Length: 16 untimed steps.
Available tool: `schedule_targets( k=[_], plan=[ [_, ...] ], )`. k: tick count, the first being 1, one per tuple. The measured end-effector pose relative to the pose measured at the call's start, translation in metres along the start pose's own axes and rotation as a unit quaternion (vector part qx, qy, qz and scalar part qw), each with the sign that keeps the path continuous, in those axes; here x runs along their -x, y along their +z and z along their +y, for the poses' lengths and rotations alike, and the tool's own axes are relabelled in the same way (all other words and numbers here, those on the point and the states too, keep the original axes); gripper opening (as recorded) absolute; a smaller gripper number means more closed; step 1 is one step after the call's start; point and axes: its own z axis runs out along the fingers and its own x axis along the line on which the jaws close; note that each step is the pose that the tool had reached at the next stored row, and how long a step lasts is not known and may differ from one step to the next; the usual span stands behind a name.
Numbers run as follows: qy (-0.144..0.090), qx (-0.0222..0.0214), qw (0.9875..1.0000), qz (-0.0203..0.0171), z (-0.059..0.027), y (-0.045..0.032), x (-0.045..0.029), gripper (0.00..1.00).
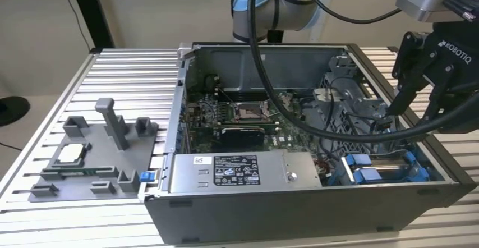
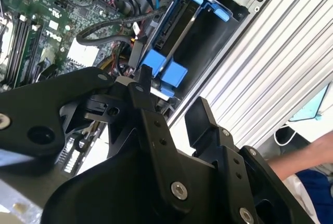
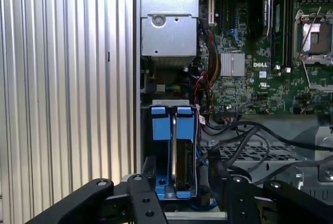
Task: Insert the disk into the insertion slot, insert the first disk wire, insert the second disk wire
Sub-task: 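Insert the first disk wire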
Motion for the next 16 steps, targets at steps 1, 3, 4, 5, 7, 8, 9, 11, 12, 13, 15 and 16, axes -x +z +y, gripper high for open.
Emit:
schedule_targets(
  k=[1, 3, 4, 5, 7, 8, 9, 11, 12, 13, 15, 16],
  plan=[
    [0.000, -0.0037, 1.0000, -0.0001, 0.0009, 0.0001, 0.0009, 1.00],
    [0.000, -0.0128, 0.9999, -0.0004, 0.0029, 0.0002, 0.0027, 1.00],
    [-0.001, -0.0186, 0.9998, -0.0005, 0.0041, 0.0004, 0.0035, 1.00],
    [-0.001, -0.0244, 0.9997, -0.0007, 0.0054, 0.0009, 0.0047, 1.00],
    [-0.001, -0.0337, 0.9994, -0.0009, 0.0080, 0.0023, 0.0081, 1.00],
    [-0.001, -0.0374, 0.9993, -0.0010, 0.0093, 0.0031, 0.0105, 1.00],
    [-0.001, -0.0405, 0.9992, -0.0011, 0.0104, 0.0040, 0.0134, 1.00],
    [-0.001, -0.0468, 0.9989, -0.0011, 0.0126, 0.0059, 0.0208, 1.00],
    [-0.001, -0.0498, 0.9988, -0.0008, 0.0137, 0.0069, 0.0244, 1.00],
    [-0.002, -0.0527, 0.9986, -0.0004, 0.0149, 0.0078, 0.0277, 1.00],
    [-0.002, -0.0574, 0.9983, 0.0025, 0.0174, 0.0097, 0.0329, 1.00],
    [-0.003, -0.0585, 0.9983, 0.0062, 0.0183, 0.0104, 0.0342, 1.00]
  ],
)
